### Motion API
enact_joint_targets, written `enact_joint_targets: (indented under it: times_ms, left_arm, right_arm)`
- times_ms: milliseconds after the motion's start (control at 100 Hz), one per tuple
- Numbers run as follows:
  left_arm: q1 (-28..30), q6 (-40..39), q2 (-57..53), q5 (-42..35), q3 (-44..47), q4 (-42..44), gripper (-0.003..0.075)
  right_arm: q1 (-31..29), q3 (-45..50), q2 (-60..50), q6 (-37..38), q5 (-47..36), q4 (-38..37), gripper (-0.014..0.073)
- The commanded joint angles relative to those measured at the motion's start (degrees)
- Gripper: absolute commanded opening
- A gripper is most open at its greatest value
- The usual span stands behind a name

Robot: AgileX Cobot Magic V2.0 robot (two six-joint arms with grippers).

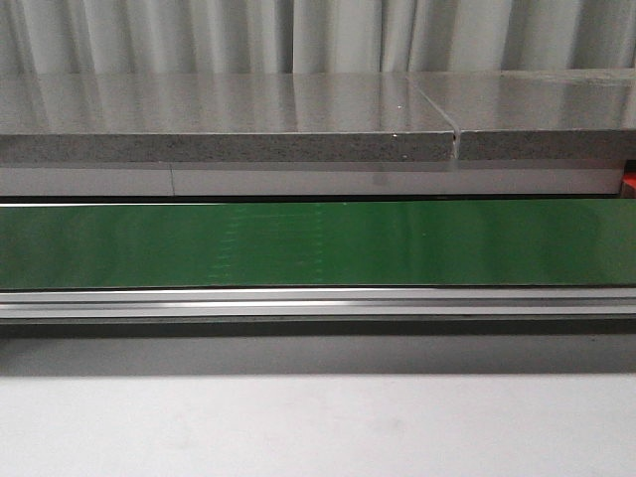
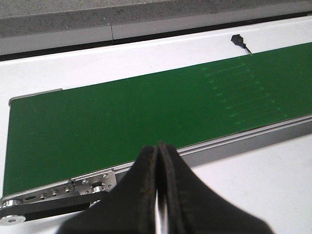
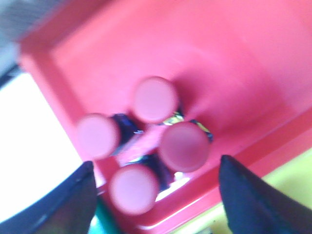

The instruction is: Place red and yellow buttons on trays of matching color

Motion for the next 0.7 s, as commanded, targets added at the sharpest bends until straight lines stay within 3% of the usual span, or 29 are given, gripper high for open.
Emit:
enact_joint_targets:
  times_ms: [0, 180, 260, 690]
  left_arm:
    - [-0.4, 0.2, 0.2, -3.7, -1.5, -1.2, -0.0021]
    - [-0.4, 0.2, 0.2, -3.7, -1.5, -1.2, -0.0021]
    - [-0.4, 0.2, 0.2, -3.7, -1.5, -1.2, -0.0021]
    - [-0.4, 0.2, 0.2, -3.7, -1.5, -1.2, -0.0021]
  right_arm:
    - [1.1, -1.5, -6.1, -2.3, -1.0, 0.3, 0.042]
    - [6.3, -1.5, -11.8, -2.7, 0.9, 0.3, 0.0045]
    - [9.3, -1.5, -13.8, -2.7, 1.5, 0.1, -0.0073]
    - [26.7, 2.1, -22.0, -2.7, -0.7, -4.4, -0.0067]
